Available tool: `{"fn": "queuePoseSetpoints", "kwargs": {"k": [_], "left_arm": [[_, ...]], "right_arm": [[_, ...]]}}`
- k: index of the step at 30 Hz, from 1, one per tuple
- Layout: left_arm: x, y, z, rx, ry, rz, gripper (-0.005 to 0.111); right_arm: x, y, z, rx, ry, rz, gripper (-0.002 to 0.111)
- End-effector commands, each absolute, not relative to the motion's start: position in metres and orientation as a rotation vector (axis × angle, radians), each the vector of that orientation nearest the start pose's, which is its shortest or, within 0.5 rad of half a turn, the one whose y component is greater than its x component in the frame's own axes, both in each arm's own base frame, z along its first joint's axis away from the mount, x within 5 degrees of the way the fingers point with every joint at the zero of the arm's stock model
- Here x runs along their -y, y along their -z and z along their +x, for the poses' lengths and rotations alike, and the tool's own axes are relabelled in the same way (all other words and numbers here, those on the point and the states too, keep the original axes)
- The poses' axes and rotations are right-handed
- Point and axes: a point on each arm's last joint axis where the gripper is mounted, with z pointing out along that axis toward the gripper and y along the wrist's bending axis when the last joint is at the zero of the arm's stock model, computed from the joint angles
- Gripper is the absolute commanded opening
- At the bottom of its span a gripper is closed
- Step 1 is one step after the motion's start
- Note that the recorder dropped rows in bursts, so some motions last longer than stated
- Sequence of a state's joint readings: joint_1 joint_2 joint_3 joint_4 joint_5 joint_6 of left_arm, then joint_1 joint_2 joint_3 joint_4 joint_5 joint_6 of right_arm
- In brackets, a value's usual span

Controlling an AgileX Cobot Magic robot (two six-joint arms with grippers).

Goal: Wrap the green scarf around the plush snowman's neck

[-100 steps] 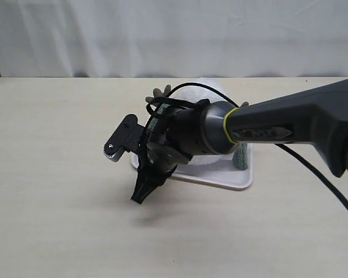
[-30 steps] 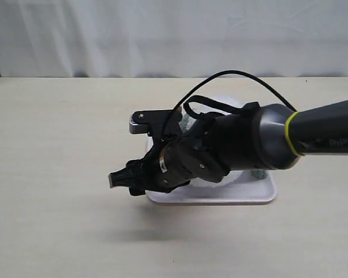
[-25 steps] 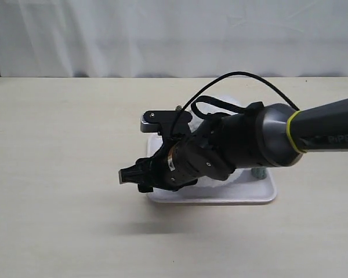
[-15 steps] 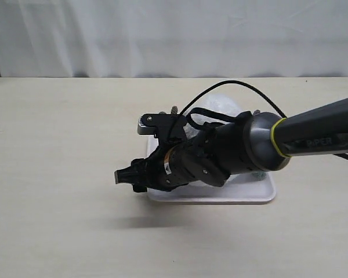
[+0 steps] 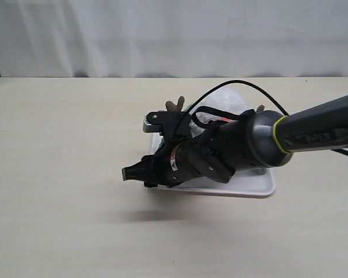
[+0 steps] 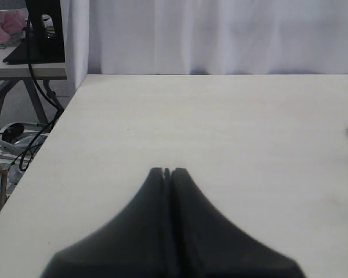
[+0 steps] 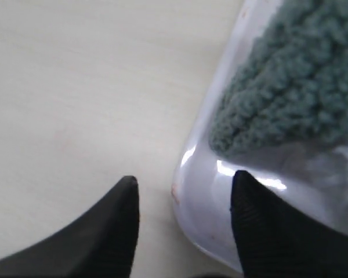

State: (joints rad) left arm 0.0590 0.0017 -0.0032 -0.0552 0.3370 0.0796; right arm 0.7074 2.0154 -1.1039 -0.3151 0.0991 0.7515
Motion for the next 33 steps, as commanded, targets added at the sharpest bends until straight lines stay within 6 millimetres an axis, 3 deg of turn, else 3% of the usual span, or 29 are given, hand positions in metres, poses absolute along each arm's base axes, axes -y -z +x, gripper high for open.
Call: {"fn": "queuePoseSetpoints", "kwargs": {"k": [1,5,9,13,17,20,23,26,33], "left_arm": [[-0.002,-0.184,0.054,-1.807,-0.048,-0.022,0.0],[-0.002,-0.184,0.054,-1.807,-0.048,-0.022,0.0],[-0.002,-0.184,0.054,-1.807,-0.048,-0.022,0.0],[-0.002,-0.184,0.054,-1.807,-0.048,-0.022,0.0],[-0.002,-0.184,0.054,-1.807,-0.048,-0.022,0.0],[-0.002,-0.184,0.054,-1.807,-0.048,-0.022,0.0],[-0.002,-0.184,0.054,-1.807,-0.048,-0.022,0.0],[-0.002,-0.184,0.054,-1.807,-0.048,-0.022,0.0],[-0.002,-0.184,0.054,-1.807,-0.048,-0.022,0.0]], "right_arm": [[-0.256,-0.12,0.302,-2.513,-0.391,-0.423,0.025],[-0.257,-0.135,0.293,-2.498,-0.316,-0.554,0.005],[-0.256,-0.16,0.287,-2.455,-0.276,-0.638,0.004],[-0.259,-0.193,0.282,-2.41,-0.117,-0.866,0.005],[-0.269,-0.228,0.279,-2.397,0.133,-1.138,0.025],[-0.281,-0.242,0.278,-2.203,0.308,-1.443,0.046],[-0.296,-0.235,0.272,-1.825,0.524,-1.917,0.056],[-0.307,-0.218,0.27,-1.577,0.69,-2.165,0.059],[-0.311,-0.175,0.281,-1.466,0.925,-2.322,0.059]]}}
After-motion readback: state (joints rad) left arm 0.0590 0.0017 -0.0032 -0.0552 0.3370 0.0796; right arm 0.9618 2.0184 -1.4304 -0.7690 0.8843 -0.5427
